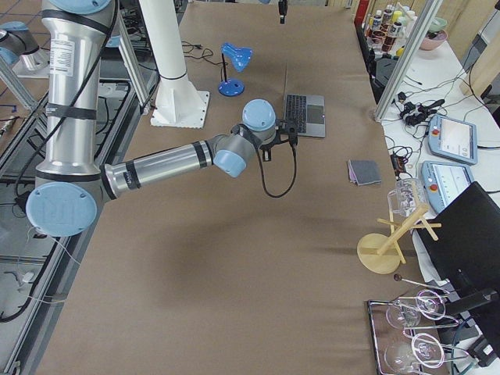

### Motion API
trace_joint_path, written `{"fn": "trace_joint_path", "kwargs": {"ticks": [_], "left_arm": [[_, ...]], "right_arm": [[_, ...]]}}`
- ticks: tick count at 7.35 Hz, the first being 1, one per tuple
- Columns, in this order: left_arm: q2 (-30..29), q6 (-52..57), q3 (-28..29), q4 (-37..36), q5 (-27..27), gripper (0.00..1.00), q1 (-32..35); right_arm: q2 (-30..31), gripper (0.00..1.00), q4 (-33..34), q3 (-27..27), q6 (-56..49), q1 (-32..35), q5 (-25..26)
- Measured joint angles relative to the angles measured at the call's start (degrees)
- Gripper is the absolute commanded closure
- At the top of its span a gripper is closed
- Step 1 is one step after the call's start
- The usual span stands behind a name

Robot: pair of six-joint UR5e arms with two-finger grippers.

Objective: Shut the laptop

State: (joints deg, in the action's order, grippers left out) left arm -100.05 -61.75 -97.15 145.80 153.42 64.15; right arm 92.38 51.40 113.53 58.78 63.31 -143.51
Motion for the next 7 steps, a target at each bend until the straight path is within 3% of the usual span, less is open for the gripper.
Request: {"fn": "trace_joint_path", "kwargs": {"ticks": [4,7], "left_arm": [[-10.2,-18.7,0.1,5.7,-17.0,1.00,-18.4],[-12.9,-21.0,0.7,5.6,-21.1,1.00,-22.6]], "right_arm": [[-10.3,1.00,-0.3,2.5,20.3,-15.7,15.0],[-17.2,1.00,0.7,1.5,26.6,-24.7,26.2]]}}
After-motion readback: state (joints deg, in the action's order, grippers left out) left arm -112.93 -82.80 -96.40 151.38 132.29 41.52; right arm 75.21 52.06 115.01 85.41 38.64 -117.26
